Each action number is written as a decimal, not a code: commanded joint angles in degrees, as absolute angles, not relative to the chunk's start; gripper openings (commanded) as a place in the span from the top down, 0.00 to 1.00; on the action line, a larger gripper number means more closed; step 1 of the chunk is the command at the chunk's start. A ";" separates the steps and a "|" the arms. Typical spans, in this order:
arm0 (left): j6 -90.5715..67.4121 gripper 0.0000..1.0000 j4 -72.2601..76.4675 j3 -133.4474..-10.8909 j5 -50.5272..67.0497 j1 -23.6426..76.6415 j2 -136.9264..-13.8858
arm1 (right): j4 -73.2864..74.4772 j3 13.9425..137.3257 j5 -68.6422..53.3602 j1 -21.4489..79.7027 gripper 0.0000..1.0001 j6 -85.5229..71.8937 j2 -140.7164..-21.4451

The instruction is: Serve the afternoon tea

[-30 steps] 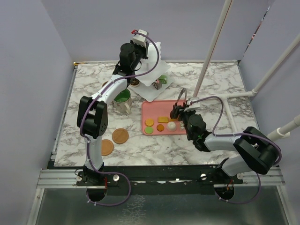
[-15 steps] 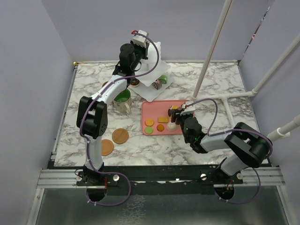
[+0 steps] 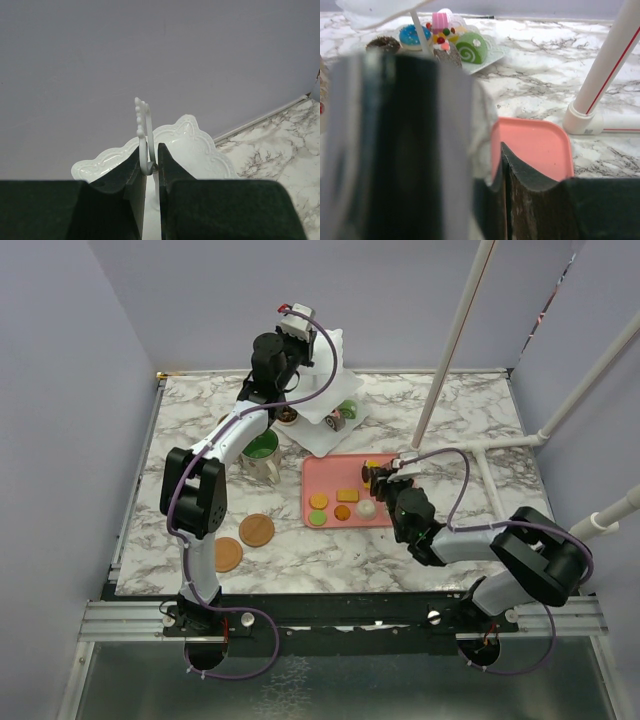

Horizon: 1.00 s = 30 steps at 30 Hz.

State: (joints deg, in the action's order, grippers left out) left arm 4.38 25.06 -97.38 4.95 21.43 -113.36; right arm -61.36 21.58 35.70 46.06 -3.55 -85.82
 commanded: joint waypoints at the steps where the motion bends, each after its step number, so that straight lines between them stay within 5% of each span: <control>1: 5.10 0.85 26.63 -96.55 6.36 21.09 -110.16 | -59.97 24.68 34.54 46.18 0.76 -2.84 -81.69; 16: 5.19 0.82 26.28 -94.86 7.25 21.01 -108.81 | -61.70 47.14 17.88 41.09 0.78 -7.71 -98.34; 30: 5.72 0.73 26.28 -95.06 7.72 20.93 -108.65 | -65.51 51.25 14.45 39.29 0.78 -3.05 -109.00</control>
